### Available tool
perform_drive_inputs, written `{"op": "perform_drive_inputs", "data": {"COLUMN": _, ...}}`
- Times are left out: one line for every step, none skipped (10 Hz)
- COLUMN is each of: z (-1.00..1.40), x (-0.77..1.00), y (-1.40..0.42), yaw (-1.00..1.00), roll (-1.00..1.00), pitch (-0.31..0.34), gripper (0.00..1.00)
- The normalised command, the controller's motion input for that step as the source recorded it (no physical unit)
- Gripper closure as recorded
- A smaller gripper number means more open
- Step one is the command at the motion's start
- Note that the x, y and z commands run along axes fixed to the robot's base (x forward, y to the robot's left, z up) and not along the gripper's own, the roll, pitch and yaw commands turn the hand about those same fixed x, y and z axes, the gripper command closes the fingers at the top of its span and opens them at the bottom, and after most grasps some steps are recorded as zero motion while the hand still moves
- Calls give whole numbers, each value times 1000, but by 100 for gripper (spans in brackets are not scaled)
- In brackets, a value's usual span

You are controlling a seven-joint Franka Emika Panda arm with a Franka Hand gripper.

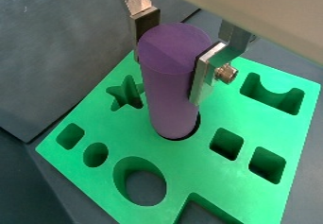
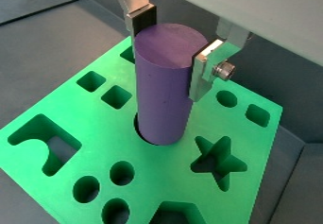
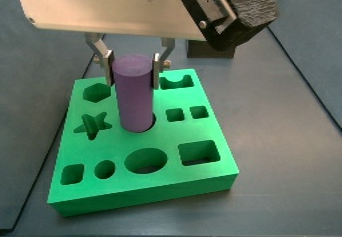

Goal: Insert the round object.

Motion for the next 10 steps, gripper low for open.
{"op": "perform_drive_inputs", "data": {"z": -1000, "x": 486, "y": -31, "yaw": 26, "roll": 41, "pitch": 0, "gripper": 100}}
{"op": "perform_drive_inputs", "data": {"z": -943, "x": 474, "y": 0, "yaw": 14, "roll": 153, "pitch": 0, "gripper": 100}}
{"op": "perform_drive_inputs", "data": {"z": -834, "x": 251, "y": 0, "yaw": 106, "roll": 220, "pitch": 0, "gripper": 100}}
{"op": "perform_drive_inputs", "data": {"z": -771, "x": 17, "y": 11, "yaw": 251, "roll": 254, "pitch": -27, "gripper": 100}}
{"op": "perform_drive_inputs", "data": {"z": -697, "x": 0, "y": 0, "yaw": 294, "roll": 280, "pitch": -67, "gripper": 100}}
{"op": "perform_drive_inputs", "data": {"z": -543, "x": 0, "y": 0, "yaw": 274, "roll": 346, "pitch": -99, "gripper": 100}}
{"op": "perform_drive_inputs", "data": {"z": -580, "x": 0, "y": 0, "yaw": 243, "roll": 306, "pitch": -119, "gripper": 100}}
{"op": "perform_drive_inputs", "data": {"z": -366, "x": -51, "y": 126, "yaw": 0, "roll": -266, "pitch": -209, "gripper": 100}}
{"op": "perform_drive_inputs", "data": {"z": -406, "x": -71, "y": 131, "yaw": 0, "roll": -301, "pitch": -231, "gripper": 100}}
{"op": "perform_drive_inputs", "data": {"z": -389, "x": -89, "y": 0, "yaw": 0, "roll": -200, "pitch": -259, "gripper": 100}}
